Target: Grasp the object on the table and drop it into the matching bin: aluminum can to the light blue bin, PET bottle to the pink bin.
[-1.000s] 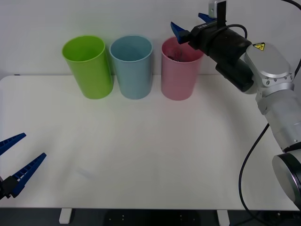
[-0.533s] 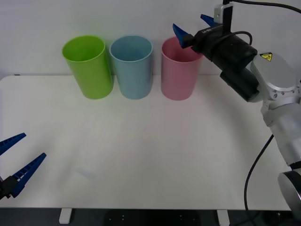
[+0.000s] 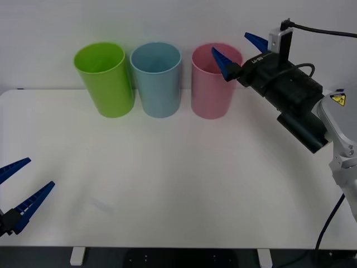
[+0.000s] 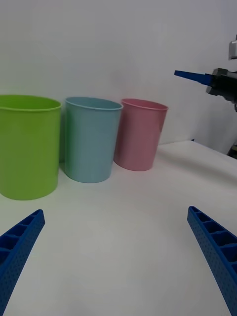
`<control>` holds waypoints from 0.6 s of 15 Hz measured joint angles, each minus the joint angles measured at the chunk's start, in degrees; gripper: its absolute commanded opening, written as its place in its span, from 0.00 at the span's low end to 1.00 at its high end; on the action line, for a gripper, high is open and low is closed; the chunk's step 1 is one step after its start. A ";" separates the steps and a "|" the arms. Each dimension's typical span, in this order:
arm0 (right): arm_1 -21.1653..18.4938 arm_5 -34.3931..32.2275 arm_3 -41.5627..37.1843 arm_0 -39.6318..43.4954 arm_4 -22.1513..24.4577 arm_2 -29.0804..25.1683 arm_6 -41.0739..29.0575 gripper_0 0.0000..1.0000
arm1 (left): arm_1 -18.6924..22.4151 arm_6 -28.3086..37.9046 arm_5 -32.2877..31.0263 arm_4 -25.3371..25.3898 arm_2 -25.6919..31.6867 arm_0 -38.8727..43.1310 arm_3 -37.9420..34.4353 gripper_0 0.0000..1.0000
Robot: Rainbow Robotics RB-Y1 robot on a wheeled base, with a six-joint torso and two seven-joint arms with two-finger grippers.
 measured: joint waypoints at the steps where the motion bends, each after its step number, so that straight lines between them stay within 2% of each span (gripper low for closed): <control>1: -0.60 -0.39 -1.95 1.95 -0.38 0.04 0.22 1.00 | 0.00 0.00 0.00 0.00 0.00 0.00 0.00 1.00; 6: -3.54 -1.68 -10.34 11.64 -2.21 -0.09 1.89 1.00 | 0.00 0.00 0.00 0.00 0.00 0.00 0.00 1.00; 9: -4.36 -4.82 -13.57 17.51 -3.77 -2.26 8.49 1.00 | 0.00 0.00 0.00 0.00 0.00 0.00 0.00 1.00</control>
